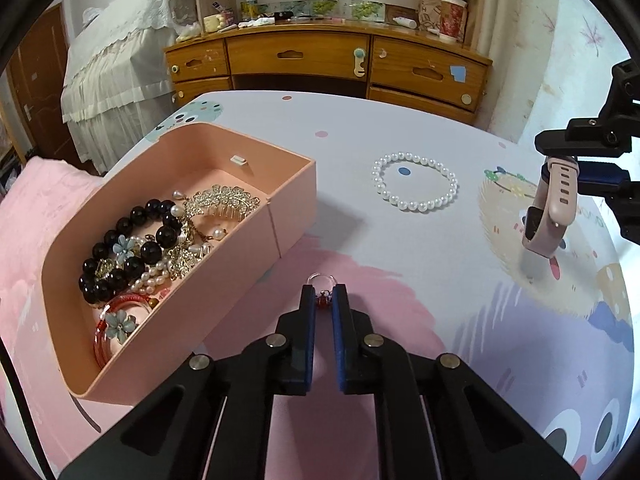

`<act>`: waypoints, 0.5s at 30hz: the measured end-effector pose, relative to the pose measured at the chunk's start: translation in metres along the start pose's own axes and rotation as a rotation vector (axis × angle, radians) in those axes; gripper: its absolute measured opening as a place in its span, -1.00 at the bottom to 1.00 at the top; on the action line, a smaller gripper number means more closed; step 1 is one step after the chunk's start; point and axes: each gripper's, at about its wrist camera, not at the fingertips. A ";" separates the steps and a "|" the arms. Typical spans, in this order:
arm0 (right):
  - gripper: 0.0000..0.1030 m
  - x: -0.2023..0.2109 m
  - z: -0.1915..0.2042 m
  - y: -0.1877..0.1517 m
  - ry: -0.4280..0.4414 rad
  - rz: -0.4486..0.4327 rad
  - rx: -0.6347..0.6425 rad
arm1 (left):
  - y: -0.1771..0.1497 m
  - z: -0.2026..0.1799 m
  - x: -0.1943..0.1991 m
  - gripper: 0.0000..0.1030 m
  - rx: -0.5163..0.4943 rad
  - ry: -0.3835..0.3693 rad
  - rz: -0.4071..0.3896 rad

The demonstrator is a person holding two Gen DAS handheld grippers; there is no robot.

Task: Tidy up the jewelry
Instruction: 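Grasp the pink smartwatch strap with the right tool while the left tool grasps the red ring, then carry the watch and red ring over the pink box and open both tools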

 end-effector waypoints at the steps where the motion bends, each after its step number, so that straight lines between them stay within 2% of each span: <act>1: -0.76 0.000 0.000 -0.002 0.002 -0.001 -0.003 | 0.000 -0.001 0.001 -0.90 -0.006 0.000 0.006; 4: -0.76 0.004 0.001 -0.007 0.031 -0.016 -0.014 | 0.002 0.001 0.002 -0.90 -0.025 -0.034 0.048; 7: -0.76 0.007 0.004 -0.014 0.044 -0.039 -0.005 | 0.003 0.010 0.004 -0.90 -0.027 -0.099 0.099; 10: -0.76 0.003 0.007 -0.026 0.008 -0.062 0.012 | 0.002 0.016 0.009 -0.90 -0.058 -0.116 0.106; 15: -0.76 -0.003 0.014 -0.060 0.029 -0.097 0.047 | -0.002 0.030 0.026 -0.90 -0.139 -0.162 0.143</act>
Point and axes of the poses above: each gripper's, at about its wrist camera, not at the fingertips, and x roughly against the way its jaws point, z to its left, y to its top, and after that the axes turned 8 degrees about z, right-handed
